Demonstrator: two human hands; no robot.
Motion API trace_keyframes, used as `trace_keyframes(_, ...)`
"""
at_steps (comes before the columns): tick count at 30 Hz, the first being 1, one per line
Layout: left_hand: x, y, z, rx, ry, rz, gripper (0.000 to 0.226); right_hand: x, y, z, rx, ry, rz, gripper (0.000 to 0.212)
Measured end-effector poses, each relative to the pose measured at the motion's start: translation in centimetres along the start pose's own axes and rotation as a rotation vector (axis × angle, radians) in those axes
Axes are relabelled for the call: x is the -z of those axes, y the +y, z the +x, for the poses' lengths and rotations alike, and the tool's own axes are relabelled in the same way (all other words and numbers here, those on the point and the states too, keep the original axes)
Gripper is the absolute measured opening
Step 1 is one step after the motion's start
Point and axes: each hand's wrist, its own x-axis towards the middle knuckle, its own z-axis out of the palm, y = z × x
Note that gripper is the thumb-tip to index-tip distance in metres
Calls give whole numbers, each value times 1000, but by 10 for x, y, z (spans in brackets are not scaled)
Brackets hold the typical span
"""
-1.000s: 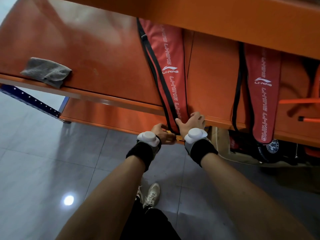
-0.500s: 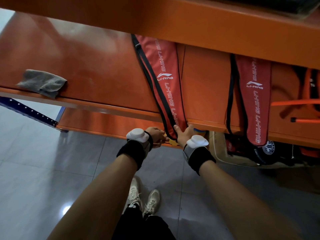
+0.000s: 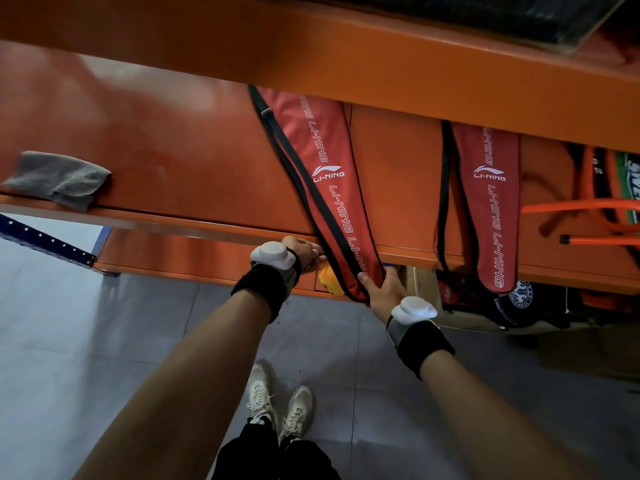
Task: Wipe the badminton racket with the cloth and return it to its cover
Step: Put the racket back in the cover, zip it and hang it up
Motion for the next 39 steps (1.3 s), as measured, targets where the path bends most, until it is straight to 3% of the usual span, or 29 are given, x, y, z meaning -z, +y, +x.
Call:
trace_keyframes(4,-11,-10,7,-30,-38,-39,16,14,2,0,6,-6,-28,57)
trace_keyframes(6,-14,-17,8,-78,-85,-40,5,19,-5,2,20,82,-211,61)
trace_keyframes(9,-13,-26,14,-261,-53,148,15,20,-29,2,257,278,-461,69)
trace_keyframes(11,-12,-29,17,-386,42,329,8,11,-49,5,391,246,-590,79)
trace_keyframes(14,-12,-29,21,-563,152,535,7,-8,-68,13,329,125,-739,98)
trace_keyframes(16,-12,-30,25,-682,202,597,5,-17,-71,20,226,44,-749,104)
trace_keyframes(19,-15,-26,29,-774,254,547,4,-20,-67,22,230,65,-745,99)
trace_keyframes(24,-6,14,44,-731,444,259,4,-10,-41,11,263,150,-738,90)
trace_keyframes(28,-14,37,41,-734,376,152,5,-3,-31,10,200,198,-754,90)
trace_keyframes(31,-28,32,26,-813,327,154,6,-6,-61,22,274,258,-791,96)
trace_keyframes(34,-30,24,15,-905,308,226,3,-10,-101,42,307,267,-704,81)
trace_keyframes(39,-15,30,5,-966,306,285,4,-8,-124,48,327,134,-613,63)
